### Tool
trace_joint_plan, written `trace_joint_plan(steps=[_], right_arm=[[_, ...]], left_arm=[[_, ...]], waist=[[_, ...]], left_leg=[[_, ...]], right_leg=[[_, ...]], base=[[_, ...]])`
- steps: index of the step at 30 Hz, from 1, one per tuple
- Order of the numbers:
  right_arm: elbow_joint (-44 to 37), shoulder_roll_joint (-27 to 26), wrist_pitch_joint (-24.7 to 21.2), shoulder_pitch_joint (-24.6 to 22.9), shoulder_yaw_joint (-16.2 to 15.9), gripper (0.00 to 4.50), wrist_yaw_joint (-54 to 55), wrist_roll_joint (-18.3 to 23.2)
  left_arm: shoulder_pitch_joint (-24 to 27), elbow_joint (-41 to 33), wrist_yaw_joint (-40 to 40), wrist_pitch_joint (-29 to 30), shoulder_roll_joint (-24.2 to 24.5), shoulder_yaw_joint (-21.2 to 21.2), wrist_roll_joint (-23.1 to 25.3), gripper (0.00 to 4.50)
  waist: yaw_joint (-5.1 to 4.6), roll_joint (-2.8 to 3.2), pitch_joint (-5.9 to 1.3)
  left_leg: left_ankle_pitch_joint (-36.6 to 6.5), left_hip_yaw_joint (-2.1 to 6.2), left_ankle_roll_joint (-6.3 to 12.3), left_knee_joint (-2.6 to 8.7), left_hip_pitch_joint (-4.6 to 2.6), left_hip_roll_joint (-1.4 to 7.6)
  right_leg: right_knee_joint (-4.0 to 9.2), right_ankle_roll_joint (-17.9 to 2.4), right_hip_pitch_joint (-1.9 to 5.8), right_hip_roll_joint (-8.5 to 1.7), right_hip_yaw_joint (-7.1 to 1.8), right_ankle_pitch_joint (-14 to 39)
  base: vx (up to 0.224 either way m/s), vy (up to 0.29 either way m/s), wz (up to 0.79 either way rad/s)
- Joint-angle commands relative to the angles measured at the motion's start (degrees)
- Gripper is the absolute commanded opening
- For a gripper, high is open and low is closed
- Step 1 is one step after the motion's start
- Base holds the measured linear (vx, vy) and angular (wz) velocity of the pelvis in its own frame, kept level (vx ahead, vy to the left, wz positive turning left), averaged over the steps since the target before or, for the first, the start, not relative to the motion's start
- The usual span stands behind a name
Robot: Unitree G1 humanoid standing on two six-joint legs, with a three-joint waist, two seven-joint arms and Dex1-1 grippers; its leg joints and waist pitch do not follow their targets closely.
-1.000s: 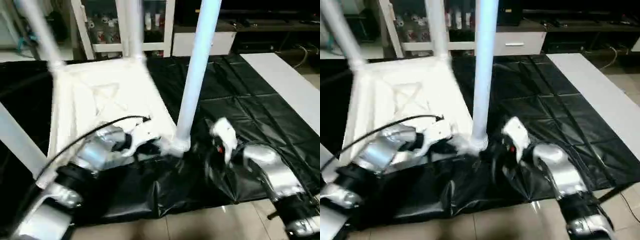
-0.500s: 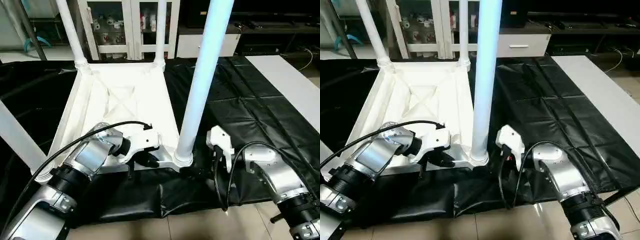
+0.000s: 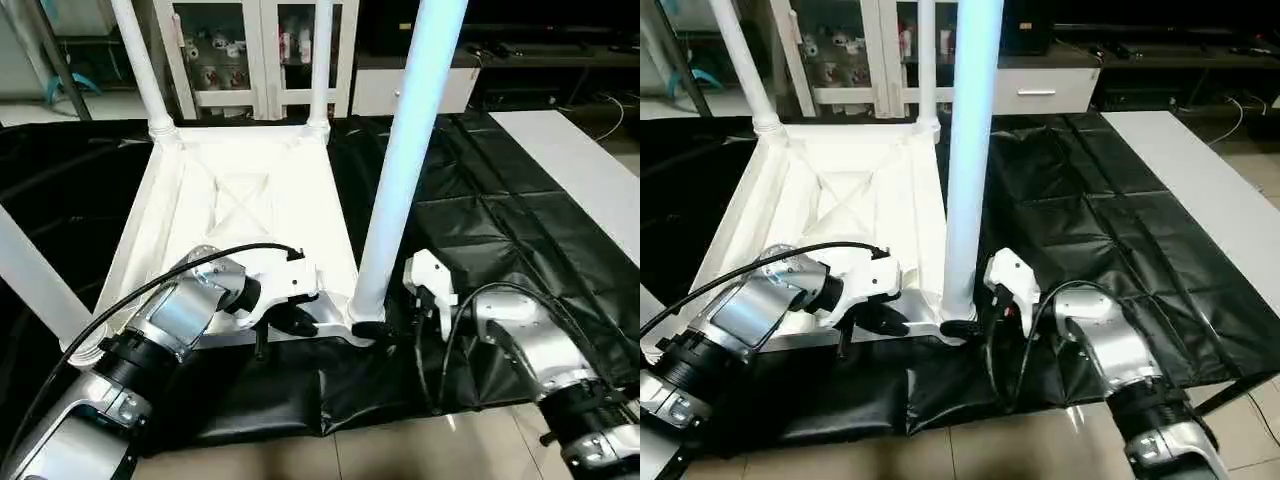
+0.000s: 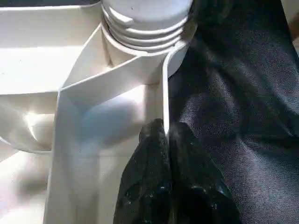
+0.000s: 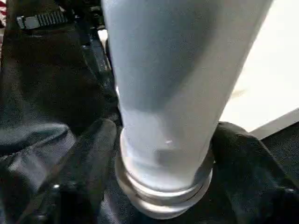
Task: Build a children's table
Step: Rotate leg to tighten
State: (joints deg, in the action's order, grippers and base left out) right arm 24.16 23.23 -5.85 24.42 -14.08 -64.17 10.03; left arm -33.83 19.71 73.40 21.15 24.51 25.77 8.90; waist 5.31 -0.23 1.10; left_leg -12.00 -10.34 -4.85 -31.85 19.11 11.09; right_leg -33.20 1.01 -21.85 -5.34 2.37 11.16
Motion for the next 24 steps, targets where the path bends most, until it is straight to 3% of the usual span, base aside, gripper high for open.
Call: trace_joint_plan(steps=[1,6,14,15,16,17,18,19,21,24], right_arm=[[0.6,-0.1,1.0,0.6,-0.1,2.90,-0.1,-0.6],[1.1,-0.1,1.8,0.6,-0.4,2.62,-0.4,-1.0],[2.6,-0.4,3.3,0.4,-0.8,2.57,-0.2,-2.1],[3.9,-1.4,3.8,0.7,-0.1,2.57,3.1,-2.8],[5.1,-2.3,3.8,0.9,0.5,2.57,5.9,-3.4],[7.5,-3.9,3.8,1.4,1.7,2.57,11.5,-4.5],[8.6,-4.8,3.4,1.5,2.3,2.57,14.2,-4.8],[9.3,-5.8,2.6,1.5,3.0,2.57,16.5,-4.7],[10.1,-8.3,0.6,1.1,4.8,2.56,21.7,-4.1],[11.7,-12.3,-1.6,1.1,7.8,2.56,31.5,-3.6]], left_arm=[[4.5,3.3,2.7,2.1,0.0,7.6,2.9,0.00],[4.6,3.1,2.6,2.2,0.0,7.7,2.9,0.00],[4.9,3.2,1.9,2.2,-0.3,7.8,3.2,0.00],[4.7,3.9,0.4,2.0,-1.1,7.1,3.1,0.00],[4.6,4.4,-0.8,1.9,-1.8,6.5,3.0,0.00],[4.2,5.6,-3.2,1.6,-3.2,5.2,2.7,0.00],[4.0,6.2,-4.5,1.7,-4.0,4.4,2.5,0.00],[3.8,6.9,-5.8,1.7,-4.7,3.8,2.4,0.00],[3.2,8.3,-8.7,1.8,-6.2,2.7,2.5,0.00],[2.2,10.1,-13.0,2.8,-8.2,1.3,2.8,0.00]], waist=[[-0.14,-0.36,-2.16],[-0.16,-0.40,-2.22],[-0.16,-0.36,-2.30],[-0.17,-0.81,-2.30],[-0.22,-0.55,-2.09],[-0.33,-0.83,-2.07],[-0.44,-0.62,-1.74],[-0.61,-0.66,-1.45],[-0.95,-0.88,-1.37],[-1.70,-0.83,-1.28]], left_leg=[[-5.8,0.08,4.85,3.12,0.25,1.85],[-5.5,0.07,5.04,3.04,0.23,1.81],[-5.1,0.06,5.45,2.93,0.18,1.81],[-5.0,0.03,5.61,2.92,0.23,1.79],[-6.0,0.07,5.33,3.10,0.38,1.81],[-6.8,0.02,5.03,3.16,0.35,1.83],[-9.4,0.10,3.54,3.54,0.24,1.80],[-13.7,0.30,1.79,3.97,0.11,1.82],[-18.8,0.73,-0.05,4.32,-0.05,1.81],[-23.2,1.54,-1.53,4.75,0.06,1.67]], right_leg=[[2.25,-16.8,2.18,-2.46,-1.59,1.8],[2.19,-16.9,2.21,-2.41,-1.58,1.3],[2.09,-17.2,2.20,-2.38,-1.56,0.7],[2.06,-17.2,2.26,-2.38,-1.55,0.8],[2.32,-17.0,2.14,-2.52,-1.55,2.7],[2.49,-16.6,2.09,-2.52,-1.56,4.0],[3.04,-15.7,1.82,-2.56,-1.66,8.3],[3.65,-13.9,1.68,-2.59,-1.66,14.8],[4.21,-10.9,1.40,-2.68,-1.65,22.4],[5.00,-7.3,1.06,-2.87,-1.47,29.5]], base=[[0.000,0.000,0.00],[0.000,0.000,0.00],[0.000,0.000,0.00],[0.000,0.000,0.00],[0.000,0.000,0.00],[0.000,0.000,0.00],[0.000,0.000,0.00],[0.000,0.000,0.00],[-0.063,-0.001,-0.03],[-0.069,0.004,-0.05]])
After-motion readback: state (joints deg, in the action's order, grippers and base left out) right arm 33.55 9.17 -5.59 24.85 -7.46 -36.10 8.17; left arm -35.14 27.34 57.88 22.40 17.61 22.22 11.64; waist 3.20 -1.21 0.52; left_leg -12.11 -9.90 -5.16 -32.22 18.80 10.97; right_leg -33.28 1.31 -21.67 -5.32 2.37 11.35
